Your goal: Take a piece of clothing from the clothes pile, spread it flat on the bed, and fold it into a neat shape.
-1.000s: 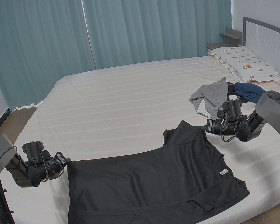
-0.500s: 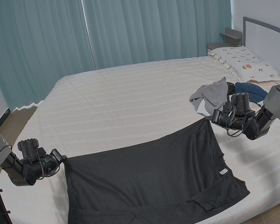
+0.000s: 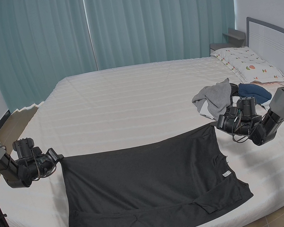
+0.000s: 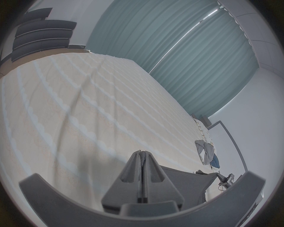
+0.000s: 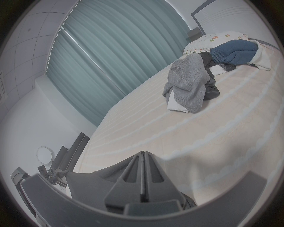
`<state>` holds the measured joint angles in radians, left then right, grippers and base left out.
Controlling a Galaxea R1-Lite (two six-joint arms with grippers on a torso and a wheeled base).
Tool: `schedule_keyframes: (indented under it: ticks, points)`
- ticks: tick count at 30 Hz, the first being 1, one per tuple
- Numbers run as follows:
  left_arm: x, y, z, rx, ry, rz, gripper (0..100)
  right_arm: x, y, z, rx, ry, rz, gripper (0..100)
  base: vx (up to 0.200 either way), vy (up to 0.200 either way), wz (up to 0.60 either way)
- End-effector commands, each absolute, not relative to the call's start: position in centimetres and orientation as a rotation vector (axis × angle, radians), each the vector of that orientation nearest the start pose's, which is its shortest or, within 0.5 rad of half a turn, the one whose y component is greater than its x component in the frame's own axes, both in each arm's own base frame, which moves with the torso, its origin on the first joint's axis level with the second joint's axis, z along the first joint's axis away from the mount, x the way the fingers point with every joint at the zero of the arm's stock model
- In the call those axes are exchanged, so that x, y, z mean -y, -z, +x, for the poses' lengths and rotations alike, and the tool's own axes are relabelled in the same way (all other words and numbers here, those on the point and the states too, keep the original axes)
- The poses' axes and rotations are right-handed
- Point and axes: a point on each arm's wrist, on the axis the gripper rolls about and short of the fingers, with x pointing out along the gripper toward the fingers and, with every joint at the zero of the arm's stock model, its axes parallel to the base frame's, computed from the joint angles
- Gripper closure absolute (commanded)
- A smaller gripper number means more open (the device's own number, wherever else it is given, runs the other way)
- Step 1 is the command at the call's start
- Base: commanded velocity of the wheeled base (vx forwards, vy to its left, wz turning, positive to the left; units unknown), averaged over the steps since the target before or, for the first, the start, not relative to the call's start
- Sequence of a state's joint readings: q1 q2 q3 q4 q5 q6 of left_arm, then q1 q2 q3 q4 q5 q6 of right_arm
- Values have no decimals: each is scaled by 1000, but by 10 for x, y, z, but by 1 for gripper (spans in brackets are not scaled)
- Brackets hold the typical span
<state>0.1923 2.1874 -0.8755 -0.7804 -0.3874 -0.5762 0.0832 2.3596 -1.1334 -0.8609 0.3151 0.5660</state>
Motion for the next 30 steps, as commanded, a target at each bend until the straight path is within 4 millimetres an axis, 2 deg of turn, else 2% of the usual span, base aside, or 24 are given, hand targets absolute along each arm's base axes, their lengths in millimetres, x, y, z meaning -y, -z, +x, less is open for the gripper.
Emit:
schedule_keyframes:
  ticks: [1,7,16,24,30]
  points:
    - [-64,-49,370,-547,41,-711,100,-39,-47,436,-438,-280,600,100,0,0,0]
    - [-65,-56,367,-531,45,-706,100,-39,-50,433,-412,-278,602,100,0,0,0]
    - [-64,-50,363,-553,49,-678,100,-39,-38,429,-454,-268,603,100,0,0,0]
    - [-61,-43,358,-582,56,-645,100,-41,-41,419,-479,-277,601,100,0,0,0]
    - [-61,-41,356,-589,60,-627,100,-40,-40,422,-462,-274,607,100,0,0,0]
